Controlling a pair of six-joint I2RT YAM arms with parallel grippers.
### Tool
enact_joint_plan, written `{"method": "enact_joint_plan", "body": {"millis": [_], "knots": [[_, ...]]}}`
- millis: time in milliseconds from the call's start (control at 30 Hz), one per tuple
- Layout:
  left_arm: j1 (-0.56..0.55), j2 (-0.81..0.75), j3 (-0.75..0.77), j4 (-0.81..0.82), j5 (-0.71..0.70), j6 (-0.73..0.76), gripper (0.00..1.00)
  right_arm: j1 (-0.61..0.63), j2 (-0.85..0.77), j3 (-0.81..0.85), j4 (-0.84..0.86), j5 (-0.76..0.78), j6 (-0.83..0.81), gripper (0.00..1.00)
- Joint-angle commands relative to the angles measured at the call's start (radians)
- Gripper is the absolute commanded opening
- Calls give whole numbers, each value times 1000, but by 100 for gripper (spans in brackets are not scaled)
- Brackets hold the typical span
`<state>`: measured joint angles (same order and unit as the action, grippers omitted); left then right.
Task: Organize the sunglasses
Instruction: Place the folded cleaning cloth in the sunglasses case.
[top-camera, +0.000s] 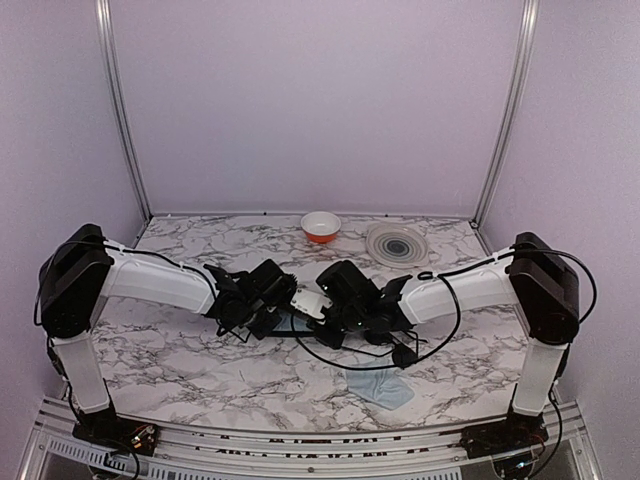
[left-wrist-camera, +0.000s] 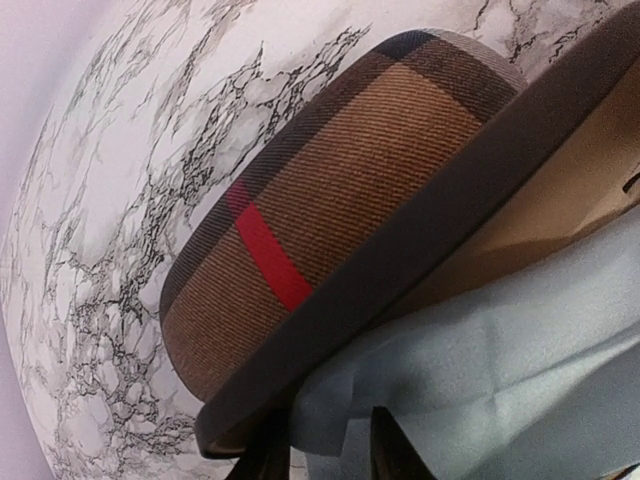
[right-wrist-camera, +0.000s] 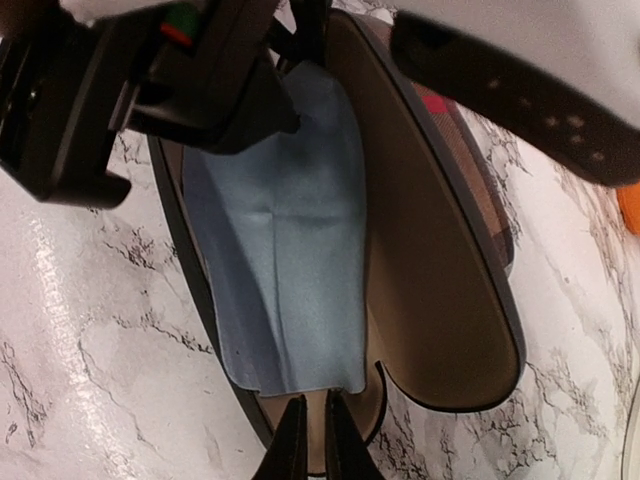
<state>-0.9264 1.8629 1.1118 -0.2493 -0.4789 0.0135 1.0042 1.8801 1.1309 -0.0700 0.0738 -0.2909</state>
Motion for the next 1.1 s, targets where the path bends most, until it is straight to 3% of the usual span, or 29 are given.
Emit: {"method": "enact_joint_plan", "body": {"millis": [0,300,667,1067], "knots": [[2,-86,25,-36,24,-16,31,5,-41,18,-5,-22,24,8],[1,-207,-3,-39,36,-36,35,10,-23,1,0,-74,59,9],[3,-325,-166,11,49,-145,37,21,1,-13,1,-126,69,9],[49,-349,-328,264,187,-316,41,22,42,29,1,-106,62,16]]}}
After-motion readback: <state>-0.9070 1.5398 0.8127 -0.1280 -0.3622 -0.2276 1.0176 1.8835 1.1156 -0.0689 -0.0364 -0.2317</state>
